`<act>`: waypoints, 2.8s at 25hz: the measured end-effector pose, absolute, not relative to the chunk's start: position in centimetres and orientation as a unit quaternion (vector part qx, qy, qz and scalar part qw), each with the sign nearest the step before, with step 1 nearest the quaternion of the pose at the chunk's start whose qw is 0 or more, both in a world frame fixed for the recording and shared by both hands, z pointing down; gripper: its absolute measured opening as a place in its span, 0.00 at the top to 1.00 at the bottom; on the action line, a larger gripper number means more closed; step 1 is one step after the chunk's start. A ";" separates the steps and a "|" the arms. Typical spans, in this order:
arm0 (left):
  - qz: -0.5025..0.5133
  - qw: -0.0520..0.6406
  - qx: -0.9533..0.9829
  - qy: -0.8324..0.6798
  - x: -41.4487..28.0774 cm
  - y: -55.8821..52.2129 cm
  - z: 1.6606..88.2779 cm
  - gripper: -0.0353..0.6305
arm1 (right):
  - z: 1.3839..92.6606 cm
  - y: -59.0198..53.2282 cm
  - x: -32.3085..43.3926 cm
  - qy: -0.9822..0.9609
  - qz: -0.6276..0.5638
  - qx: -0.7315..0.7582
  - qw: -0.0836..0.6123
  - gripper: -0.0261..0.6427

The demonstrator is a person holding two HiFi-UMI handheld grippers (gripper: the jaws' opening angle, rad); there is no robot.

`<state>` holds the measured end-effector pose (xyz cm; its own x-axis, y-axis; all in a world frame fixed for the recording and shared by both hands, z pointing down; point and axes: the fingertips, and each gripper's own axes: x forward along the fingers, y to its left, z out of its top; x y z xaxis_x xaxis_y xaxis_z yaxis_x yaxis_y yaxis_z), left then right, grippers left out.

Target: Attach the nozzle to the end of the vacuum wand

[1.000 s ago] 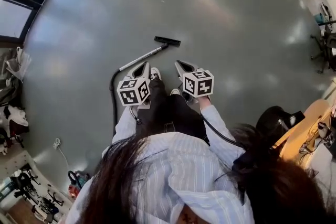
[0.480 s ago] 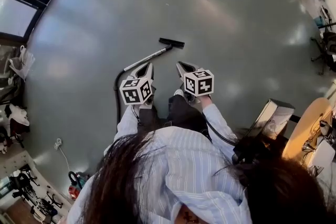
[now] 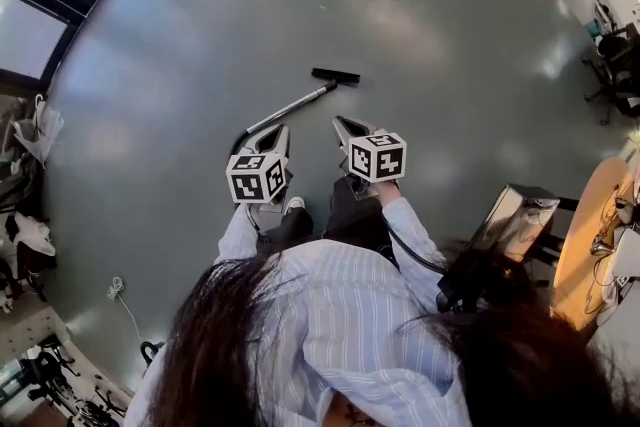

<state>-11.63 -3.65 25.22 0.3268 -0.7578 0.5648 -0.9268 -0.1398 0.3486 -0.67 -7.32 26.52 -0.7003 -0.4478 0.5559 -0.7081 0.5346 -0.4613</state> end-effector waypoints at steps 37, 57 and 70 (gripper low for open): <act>0.064 0.358 0.781 -0.508 -6.8 18.3 23.7 0.94 | 26.5 22.3 5.7 -0.815 0.367 0.409 0.184 0.95; 0.055 0.358 0.745 -0.560 -2.9 35.3 22.2 0.94 | 25.4 34.5 7.5 -0.858 0.341 0.341 0.177 0.95; 0.087 0.327 0.770 -0.541 -12.5 41.0 21.5 0.94 | 24.2 39.3 -3.6 -0.854 0.338 0.348 0.186 0.95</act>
<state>-12.54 40.98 21.53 0.3994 -0.7765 0.4874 -0.8898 -0.2004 0.4099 -3.62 39.29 24.22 -0.6891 -0.4679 0.5533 -0.7199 0.5296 -0.4487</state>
